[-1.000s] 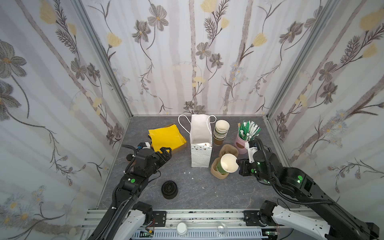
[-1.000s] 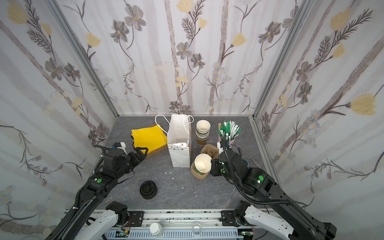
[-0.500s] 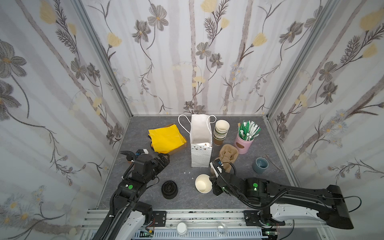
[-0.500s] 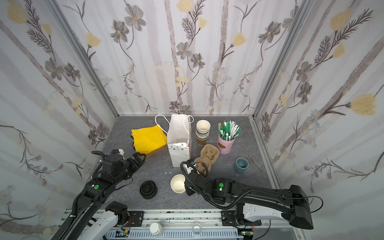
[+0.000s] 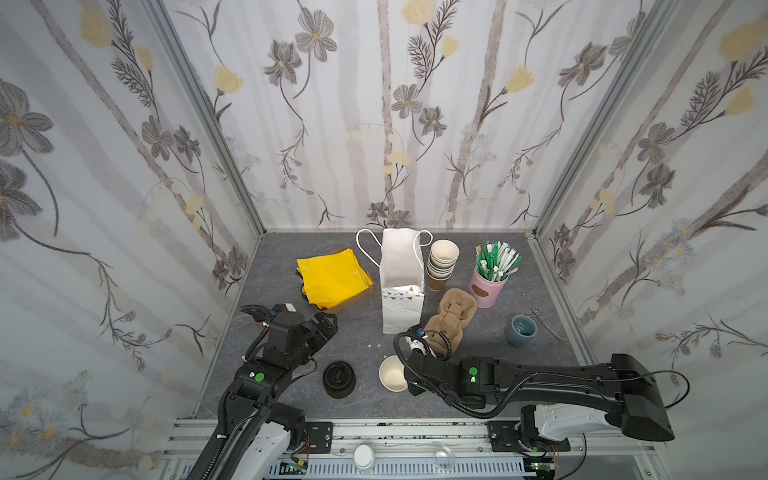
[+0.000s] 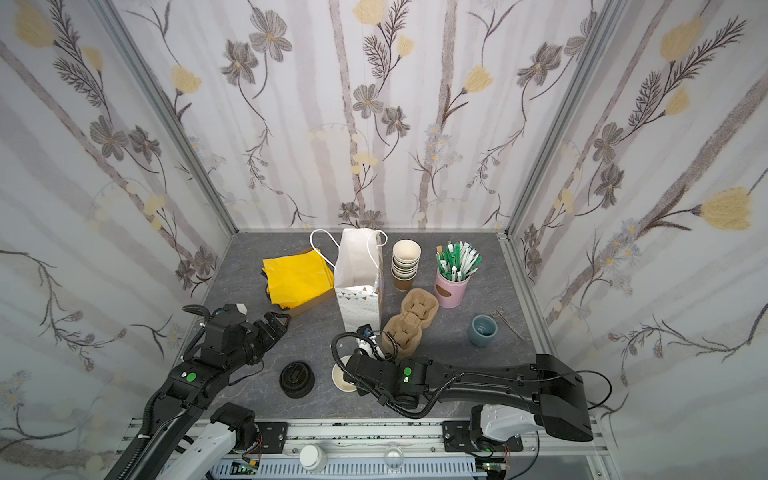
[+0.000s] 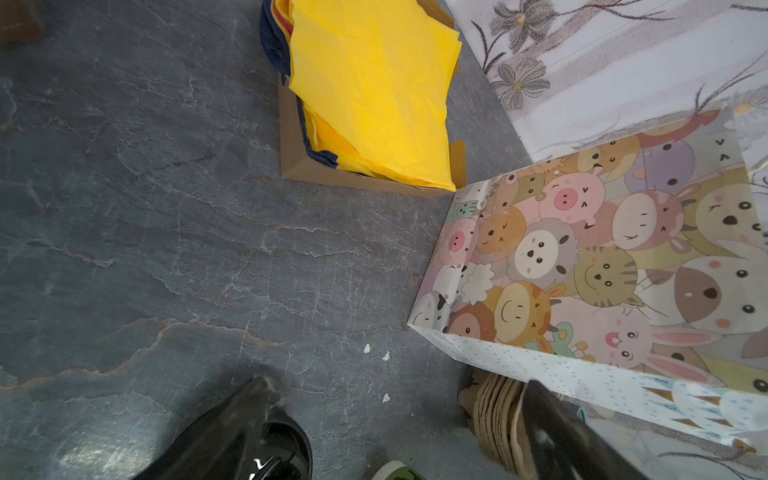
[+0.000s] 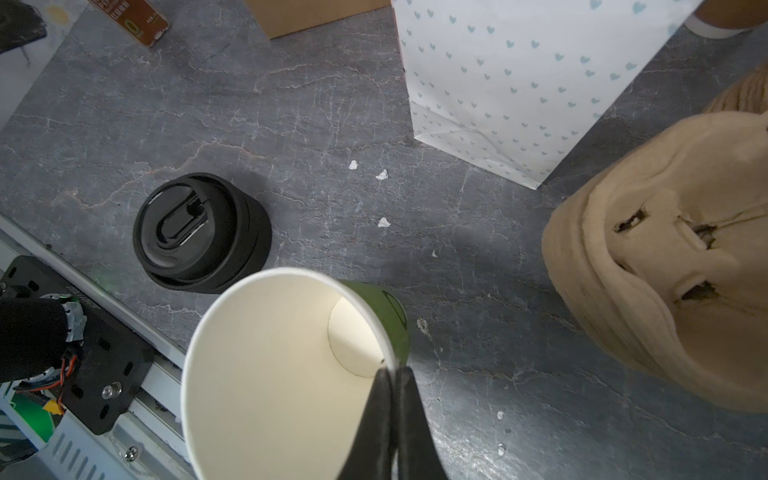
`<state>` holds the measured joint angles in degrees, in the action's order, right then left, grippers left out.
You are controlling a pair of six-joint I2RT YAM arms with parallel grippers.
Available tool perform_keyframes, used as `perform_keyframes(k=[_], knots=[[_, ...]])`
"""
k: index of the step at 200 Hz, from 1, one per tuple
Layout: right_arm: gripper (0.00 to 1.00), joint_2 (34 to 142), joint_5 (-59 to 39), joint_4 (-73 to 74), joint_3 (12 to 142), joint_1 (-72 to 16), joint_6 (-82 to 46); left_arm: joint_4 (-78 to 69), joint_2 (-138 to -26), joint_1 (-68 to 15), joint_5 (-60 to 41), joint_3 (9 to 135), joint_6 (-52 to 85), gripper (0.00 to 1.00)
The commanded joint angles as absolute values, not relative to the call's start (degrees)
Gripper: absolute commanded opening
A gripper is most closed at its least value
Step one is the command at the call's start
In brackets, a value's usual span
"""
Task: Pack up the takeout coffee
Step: 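Set the green cup down with the right gripper while the left nears the lid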
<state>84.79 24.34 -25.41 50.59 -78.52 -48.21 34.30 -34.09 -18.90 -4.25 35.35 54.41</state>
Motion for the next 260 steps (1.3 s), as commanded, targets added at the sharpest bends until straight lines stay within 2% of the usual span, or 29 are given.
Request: perform_keyframes(k=[1, 49, 112, 133, 152, 169, 202, 222, 260], knots=[[0.00, 86.1, 25.8, -26.6, 51.7, -78.6, -51.2, 35.0, -34.0, -19.0, -3.6, 35.5, 55.2, 0.96], [0.00, 87.5, 27.1, -29.0, 53.0, -78.5, -52.5, 35.3, -34.3, -19.0, -3.9, 35.3, 54.8, 0.97], [0.51, 87.3, 26.9, -30.9, 56.3, -78.6, -52.4, 36.2, -36.2, -19.1, -6.2, 36.2, 53.5, 0.95], [0.62, 85.6, 27.1, -32.1, 57.9, -78.5, -52.4, 37.8, -37.0, -20.2, -3.9, 37.5, 54.0, 0.94], [0.64, 82.0, 27.4, -32.1, 58.2, -78.6, -53.3, 39.3, -39.4, -23.8, -2.1, 39.2, 54.3, 0.93], [0.64, 77.7, 28.7, -32.1, 57.3, -78.6, -55.5, 42.0, -41.7, -30.5, 2.1, 41.2, 55.7, 0.93], [0.64, 66.9, 33.9, -33.7, 52.8, -78.5, -62.5, 54.5, -44.7, -43.3, 14.6, 45.5, 60.6, 0.92], [0.64, 59.9, 37.6, -34.2, 48.5, -78.5, -66.6, 60.1, -46.3, -49.5, 17.9, 46.1, 64.1, 0.91], [0.63, 51.0, 41.3, -35.8, 42.7, -78.4, -71.8, 63.8, -50.5, -53.2, 18.2, 45.2, 63.4, 0.93]])
